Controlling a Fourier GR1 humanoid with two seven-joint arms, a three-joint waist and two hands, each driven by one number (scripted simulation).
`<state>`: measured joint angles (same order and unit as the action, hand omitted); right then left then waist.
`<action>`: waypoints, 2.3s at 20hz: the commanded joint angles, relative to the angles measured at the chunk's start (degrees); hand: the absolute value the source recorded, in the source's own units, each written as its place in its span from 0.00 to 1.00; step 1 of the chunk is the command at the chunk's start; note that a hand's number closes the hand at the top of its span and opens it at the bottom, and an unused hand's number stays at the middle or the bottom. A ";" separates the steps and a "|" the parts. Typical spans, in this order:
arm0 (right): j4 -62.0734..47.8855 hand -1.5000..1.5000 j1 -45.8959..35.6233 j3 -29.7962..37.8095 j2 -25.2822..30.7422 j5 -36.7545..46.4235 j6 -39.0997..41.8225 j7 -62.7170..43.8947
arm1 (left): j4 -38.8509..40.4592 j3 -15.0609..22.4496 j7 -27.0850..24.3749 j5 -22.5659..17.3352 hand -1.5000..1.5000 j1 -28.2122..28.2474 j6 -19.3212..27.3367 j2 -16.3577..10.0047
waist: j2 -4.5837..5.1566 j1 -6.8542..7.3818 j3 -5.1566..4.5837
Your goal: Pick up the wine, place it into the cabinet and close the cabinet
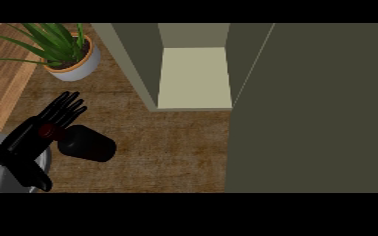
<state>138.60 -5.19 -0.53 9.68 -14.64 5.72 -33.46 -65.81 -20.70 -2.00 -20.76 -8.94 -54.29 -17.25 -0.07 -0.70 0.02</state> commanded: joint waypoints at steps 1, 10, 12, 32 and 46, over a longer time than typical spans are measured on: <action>6.05 0.00 -0.67 3.47 1.09 -4.93 -0.54 -3.65 | 5.82 -1.08 -6.21 2.86 0.00 0.05 -4.17 -1.87 | 0.08 0.31 -0.06; 8.48 0.00 0.82 1.62 -0.46 -4.80 -0.29 -4.23 | 10.90 2.51 -11.41 10.34 0.00 -3.45 -1.13 0.08 | 0.07 -0.08 -0.08; 8.32 0.00 0.84 3.57 0.58 -5.97 0.04 -5.09 | 9.85 2.47 -14.82 11.51 0.00 -2.40 -0.20 0.43 | 0.02 0.13 -0.06; 9.40 0.00 2.27 1.59 0.36 -4.08 0.88 -4.82 | 20.66 8.29 -24.21 16.90 0.00 -4.26 2.75 1.30 | -0.10 0.03 -0.03; 6.75 0.00 -4.39 2.23 0.13 -4.69 -1.90 -8.05 | 21.18 14.48 -31.45 19.05 1.00 -4.05 -0.86 0.64 | -0.03 -0.05 -0.17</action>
<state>138.11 -7.88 0.34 9.10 -14.05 6.05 -35.43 -43.78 -8.50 -24.66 -3.89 -14.28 -48.62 -16.43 -0.09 -0.89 -0.08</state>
